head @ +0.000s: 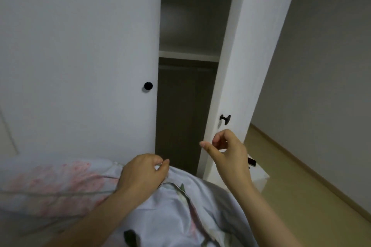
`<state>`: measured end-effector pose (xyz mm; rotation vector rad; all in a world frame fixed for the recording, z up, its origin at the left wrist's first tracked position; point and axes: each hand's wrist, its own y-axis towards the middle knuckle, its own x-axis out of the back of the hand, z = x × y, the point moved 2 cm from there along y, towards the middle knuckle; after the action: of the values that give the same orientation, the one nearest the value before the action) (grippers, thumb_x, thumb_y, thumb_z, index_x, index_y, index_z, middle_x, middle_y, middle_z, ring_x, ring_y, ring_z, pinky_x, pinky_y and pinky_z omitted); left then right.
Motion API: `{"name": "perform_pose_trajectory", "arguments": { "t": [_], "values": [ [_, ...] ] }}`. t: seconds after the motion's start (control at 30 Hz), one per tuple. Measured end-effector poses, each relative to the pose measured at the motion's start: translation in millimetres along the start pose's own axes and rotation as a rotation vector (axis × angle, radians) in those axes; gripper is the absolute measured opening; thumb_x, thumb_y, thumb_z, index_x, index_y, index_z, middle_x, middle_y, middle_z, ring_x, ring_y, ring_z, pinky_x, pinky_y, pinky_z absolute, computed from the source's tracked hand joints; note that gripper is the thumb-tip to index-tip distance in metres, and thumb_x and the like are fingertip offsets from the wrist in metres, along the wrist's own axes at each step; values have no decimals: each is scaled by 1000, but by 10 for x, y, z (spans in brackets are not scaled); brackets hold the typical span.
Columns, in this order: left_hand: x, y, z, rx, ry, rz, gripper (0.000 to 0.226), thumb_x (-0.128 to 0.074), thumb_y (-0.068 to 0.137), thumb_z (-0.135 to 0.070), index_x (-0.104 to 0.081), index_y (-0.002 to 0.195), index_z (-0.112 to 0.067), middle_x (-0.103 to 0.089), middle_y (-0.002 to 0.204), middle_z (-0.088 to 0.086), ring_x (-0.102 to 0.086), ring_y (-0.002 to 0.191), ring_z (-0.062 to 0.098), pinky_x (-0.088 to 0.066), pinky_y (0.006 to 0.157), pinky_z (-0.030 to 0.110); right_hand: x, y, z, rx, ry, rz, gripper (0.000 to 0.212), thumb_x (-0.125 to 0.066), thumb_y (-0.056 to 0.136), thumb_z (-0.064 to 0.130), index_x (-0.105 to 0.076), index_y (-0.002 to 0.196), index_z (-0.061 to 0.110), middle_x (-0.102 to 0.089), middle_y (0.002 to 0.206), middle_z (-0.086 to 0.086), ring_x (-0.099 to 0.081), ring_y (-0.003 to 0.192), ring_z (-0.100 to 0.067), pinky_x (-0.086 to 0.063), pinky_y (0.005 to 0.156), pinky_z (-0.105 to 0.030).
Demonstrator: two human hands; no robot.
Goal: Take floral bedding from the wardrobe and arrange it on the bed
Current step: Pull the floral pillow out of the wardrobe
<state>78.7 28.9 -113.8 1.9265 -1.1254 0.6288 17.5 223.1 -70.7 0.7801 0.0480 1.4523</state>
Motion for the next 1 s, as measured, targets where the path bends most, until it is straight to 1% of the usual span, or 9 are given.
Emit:
{"name": "perform_pose_trajectory", "arguments": {
  "t": [0.23,0.3,0.4,0.5,0.63,0.73,0.83,0.9,1.0],
  "values": [
    [183,176,374,81,63,-127,51,-53,88,-38,-36,43,-21,-38,44,-2,-44,48,9,-29,49,23,-709,429,44,32,73,67,30,-74,75,37,-52,73,18,-56,68,2,-52,60,-11,-42,57,-16],
    [231,251,460,107,97,-164,52,-52,87,-40,-34,43,-19,-36,43,-1,-42,47,9,-29,49,25,-881,568,41,38,82,85,31,-74,75,39,-51,73,17,-56,69,1,-51,60,-11,-41,56,-17],
    [309,366,577,125,135,-199,50,-41,80,-49,-27,43,-18,-30,42,1,-38,44,8,-27,52,29,-1114,763,20,68,89,95,33,-75,74,40,-51,74,18,-56,71,2,-52,62,-10,-43,57,-22],
    [344,446,673,139,164,-237,50,-30,73,-57,-26,44,-18,-30,42,1,-37,44,8,-28,53,30,-1277,897,-14,123,110,110,28,-74,77,33,-51,79,17,-55,74,1,-51,64,-9,-41,58,-20],
    [345,520,780,171,223,-270,51,-29,75,-57,-29,44,-17,-31,43,1,-39,48,17,-31,53,30,-1419,997,-47,209,131,132,24,-73,79,23,-50,85,16,-52,77,-1,-49,67,-9,-36,58,-15],
    [309,545,796,179,236,-285,49,-33,77,-53,-27,44,-17,-28,42,2,-38,48,17,-30,53,30,-1502,1069,-80,243,142,150,25,-72,79,23,-49,88,17,-50,80,0,-48,67,-7,-35,57,-15],
    [283,536,780,191,262,-295,48,-26,72,-57,-28,44,-18,-30,43,1,-40,52,18,-34,55,31,-1581,1140,-81,244,168,164,26,-71,80,25,-50,92,17,-51,84,-1,-49,70,-11,-36,60,-19],
    [267,534,782,208,269,-304,48,-25,70,-58,-29,43,-18,-31,43,0,-40,54,17,-35,57,31,-1619,1187,-81,239,180,179,27,-70,80,27,-50,93,16,-50,87,0,-50,73,-14,-38,64,-23],
    [274,515,779,248,283,-317,49,-26,70,-57,-31,44,-16,-32,42,0,-42,54,18,-37,57,32,-1666,1241,-90,245,189,200,28,-70,81,27,-50,96,16,-49,89,0,-51,75,-15,-38,66,-24]
  ]
}}
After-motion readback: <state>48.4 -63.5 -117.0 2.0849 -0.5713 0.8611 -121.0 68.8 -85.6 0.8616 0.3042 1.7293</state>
